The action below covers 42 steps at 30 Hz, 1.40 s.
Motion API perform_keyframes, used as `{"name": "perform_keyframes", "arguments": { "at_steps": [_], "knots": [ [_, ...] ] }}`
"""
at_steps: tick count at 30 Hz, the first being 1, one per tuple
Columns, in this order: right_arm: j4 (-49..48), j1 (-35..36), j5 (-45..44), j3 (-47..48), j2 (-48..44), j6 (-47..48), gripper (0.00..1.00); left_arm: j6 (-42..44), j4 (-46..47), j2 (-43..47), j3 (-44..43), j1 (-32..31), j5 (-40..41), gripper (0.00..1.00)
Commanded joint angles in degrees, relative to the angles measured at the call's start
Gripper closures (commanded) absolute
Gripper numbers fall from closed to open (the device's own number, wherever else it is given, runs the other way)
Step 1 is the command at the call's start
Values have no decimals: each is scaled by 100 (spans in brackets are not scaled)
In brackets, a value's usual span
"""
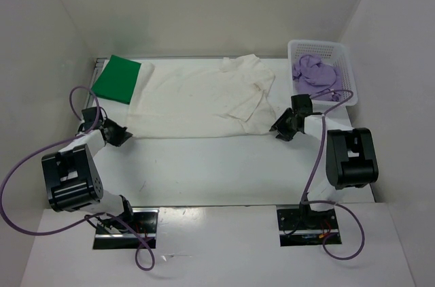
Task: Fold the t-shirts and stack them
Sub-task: Fold the flattened tshirt in 1/3 of the way
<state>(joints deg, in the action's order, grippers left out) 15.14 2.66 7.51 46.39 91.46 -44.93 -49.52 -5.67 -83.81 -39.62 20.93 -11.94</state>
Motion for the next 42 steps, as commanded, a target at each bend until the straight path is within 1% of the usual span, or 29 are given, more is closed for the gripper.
{"name": "perform_keyframes", "arguments": {
  "at_steps": [1,2,3,4,6,7,10,13,14,15,16,17,18,19,21,23,27,28,32,36,38,41,42],
  "knots": [
    [-468,7,-214,221,205,-95,53,65,145,-13,33,43,-115,100],
    [-468,7,-276,221,266,-95,56,65,145,-13,33,43,-115,100],
    [-468,7,-346,221,267,-95,62,65,145,-13,33,43,-115,100],
    [-468,7,-521,273,267,-147,72,65,145,-13,33,43,-167,100],
    [-319,7,-697,274,267,-209,80,65,145,-13,33,43,-168,100],
    [-318,7,-837,222,180,-262,86,65,145,-13,33,43,-168,100],
    [-56,7,-1066,168,-145,-332,94,-110,259,-13,94,43,-220,100],
    [357,7,-1120,98,-611,-333,99,-234,260,-127,94,43,-291,100],
    [498,7,-1120,20,-725,-333,99,-234,146,-127,42,43,-291,100],
    [647,-106,-1120,19,-996,-333,100,-34,-37,-5,42,43,-195,100],
    [970,-186,-1059,-111,-1155,-272,100,47,-135,75,-19,43,-55,100],
    [1113,-273,-971,-174,-1322,-175,100,100,-275,249,-20,43,-54,100],
    [1401,-483,-884,-296,-1689,-174,100,161,-329,338,32,43,-54,100],
    [1517,-537,-656,-350,-1867,-174,100,162,-381,426,155,43,-54,100],
    [1789,-460,-453,-350,-2244,-340,100,162,-540,655,270,43,-106,100],
    [2053,-459,-190,-350,-2299,-394,100,267,-846,874,331,43,-106,100],
    [2870,-459,-188,-70,-2720,-272,100,504,-1331,1340,384,104,61,100],
    [3194,-459,-258,-17,-2947,-271,100,504,-1392,1498,384,104,61,100],
    [3917,-459,-320,360,-3142,-43,100,259,-1595,1684,586,104,-413,100],
    [4663,-459,-776,757,-3388,150,100,83,-1875,1807,736,104,-1036,100],
    [5024,-459,-830,914,-3555,264,100,-66,-2095,1877,815,104,-1204,100],
    [5271,-459,-830,1047,-3627,265,92,-146,-2438,1929,868,104,-1372,100],
    [5272,-459,-830,1108,-3627,317,88,-146,-2578,1930,868,104,-1372,100]
  ]
}}
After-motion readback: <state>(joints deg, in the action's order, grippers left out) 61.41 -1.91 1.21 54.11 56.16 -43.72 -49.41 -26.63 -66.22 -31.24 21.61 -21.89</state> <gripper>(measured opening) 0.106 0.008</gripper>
